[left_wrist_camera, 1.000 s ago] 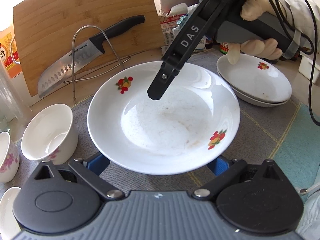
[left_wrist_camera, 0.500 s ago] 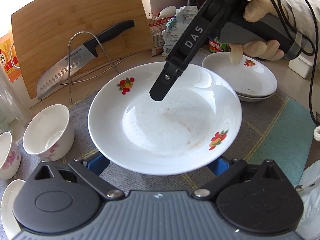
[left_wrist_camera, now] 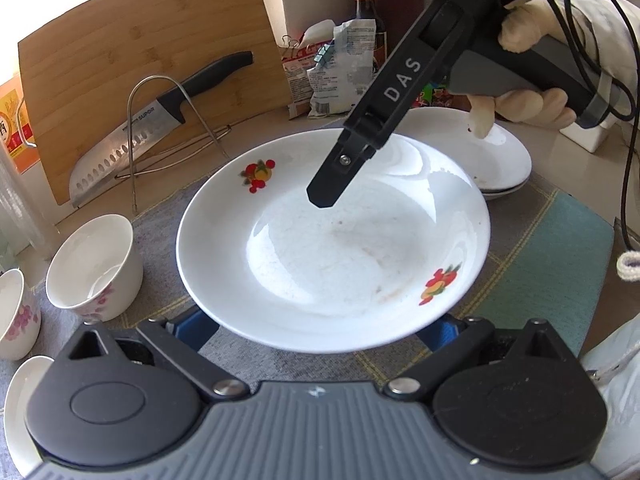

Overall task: Organize plates and bowls
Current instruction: 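Carry the held plate toward the stacked plates with the right gripper, then lower the held plate over the stacked plates with the right gripper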

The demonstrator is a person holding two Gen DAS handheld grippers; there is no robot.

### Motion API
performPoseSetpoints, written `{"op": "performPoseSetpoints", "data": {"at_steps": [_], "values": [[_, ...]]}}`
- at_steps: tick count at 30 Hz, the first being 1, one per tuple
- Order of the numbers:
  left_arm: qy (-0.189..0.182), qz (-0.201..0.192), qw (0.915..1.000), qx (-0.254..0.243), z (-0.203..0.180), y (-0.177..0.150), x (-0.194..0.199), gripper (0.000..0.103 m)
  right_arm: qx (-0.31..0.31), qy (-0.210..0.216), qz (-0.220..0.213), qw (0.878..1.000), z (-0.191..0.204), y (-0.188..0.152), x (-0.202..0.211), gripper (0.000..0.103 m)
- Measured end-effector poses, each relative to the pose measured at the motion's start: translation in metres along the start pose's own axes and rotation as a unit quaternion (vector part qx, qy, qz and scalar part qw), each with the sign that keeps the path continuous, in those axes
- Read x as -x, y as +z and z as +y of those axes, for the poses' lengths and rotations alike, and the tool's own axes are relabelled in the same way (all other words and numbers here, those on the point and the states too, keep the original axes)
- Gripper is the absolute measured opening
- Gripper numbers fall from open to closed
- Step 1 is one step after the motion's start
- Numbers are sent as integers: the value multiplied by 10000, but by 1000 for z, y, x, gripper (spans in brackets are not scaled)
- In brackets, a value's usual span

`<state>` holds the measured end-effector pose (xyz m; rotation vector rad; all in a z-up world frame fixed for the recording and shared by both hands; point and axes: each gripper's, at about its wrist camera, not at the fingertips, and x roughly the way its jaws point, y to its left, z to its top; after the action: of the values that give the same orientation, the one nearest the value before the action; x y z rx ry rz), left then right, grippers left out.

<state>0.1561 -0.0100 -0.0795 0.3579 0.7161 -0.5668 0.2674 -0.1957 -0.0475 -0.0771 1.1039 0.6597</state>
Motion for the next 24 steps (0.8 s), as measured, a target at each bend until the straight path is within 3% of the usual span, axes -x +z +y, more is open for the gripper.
{"op": "performPoseSetpoints", "data": {"at_steps": [16, 24], "values": [[-227, -107, 9987, -441, -19, 12, 3, 101, -377, -154, -302, 9987, -13, -25, 28, 82], [-517, -175, 9956, -767, -36, 27, -7, 101, -751, -349, -505, 9953, -33, -46, 51, 82]]}}
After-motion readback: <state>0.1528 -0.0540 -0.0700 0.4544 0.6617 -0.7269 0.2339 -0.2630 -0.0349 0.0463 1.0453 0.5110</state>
